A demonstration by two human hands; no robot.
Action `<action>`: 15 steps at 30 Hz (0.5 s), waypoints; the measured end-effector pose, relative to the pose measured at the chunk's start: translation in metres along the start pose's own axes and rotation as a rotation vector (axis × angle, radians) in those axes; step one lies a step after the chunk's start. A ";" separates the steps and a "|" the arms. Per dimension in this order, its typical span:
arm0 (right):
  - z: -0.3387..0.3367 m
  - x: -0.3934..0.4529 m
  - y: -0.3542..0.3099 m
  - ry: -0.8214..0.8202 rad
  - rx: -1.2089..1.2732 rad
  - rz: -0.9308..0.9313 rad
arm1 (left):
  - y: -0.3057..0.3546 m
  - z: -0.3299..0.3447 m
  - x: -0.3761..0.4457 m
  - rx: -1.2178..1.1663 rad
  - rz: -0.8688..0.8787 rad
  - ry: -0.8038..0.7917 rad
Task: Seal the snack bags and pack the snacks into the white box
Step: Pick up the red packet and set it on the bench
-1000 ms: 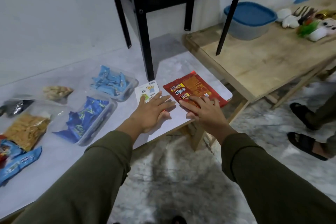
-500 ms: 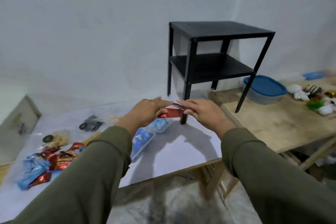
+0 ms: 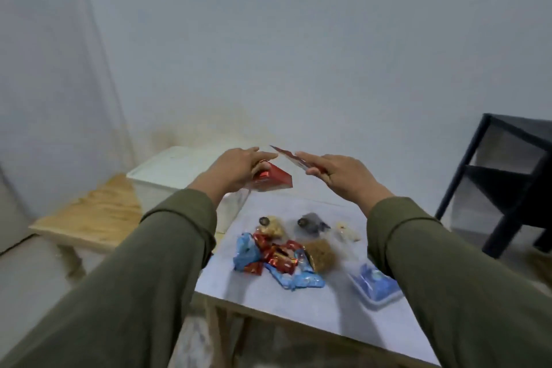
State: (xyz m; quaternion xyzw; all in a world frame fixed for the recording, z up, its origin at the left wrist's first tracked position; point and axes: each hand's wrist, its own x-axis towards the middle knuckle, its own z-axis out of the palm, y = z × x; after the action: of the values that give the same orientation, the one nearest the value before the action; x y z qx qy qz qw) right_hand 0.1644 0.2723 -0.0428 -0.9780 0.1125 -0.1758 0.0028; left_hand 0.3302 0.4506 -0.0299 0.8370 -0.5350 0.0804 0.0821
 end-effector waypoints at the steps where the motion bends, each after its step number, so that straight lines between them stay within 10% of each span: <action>1: 0.007 0.019 -0.023 0.001 0.015 -0.037 | -0.027 -0.005 -0.014 -0.007 -0.049 0.009; 15: 0.125 0.183 -0.347 -0.193 0.309 -0.604 | -0.270 -0.017 -0.254 0.097 -0.688 -0.036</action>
State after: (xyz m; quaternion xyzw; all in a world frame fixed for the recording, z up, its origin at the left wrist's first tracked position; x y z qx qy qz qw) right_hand 0.4507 0.5655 -0.0812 -0.9672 -0.2108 -0.0904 0.1094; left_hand 0.4693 0.7899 -0.0838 0.9726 -0.2182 0.0586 0.0551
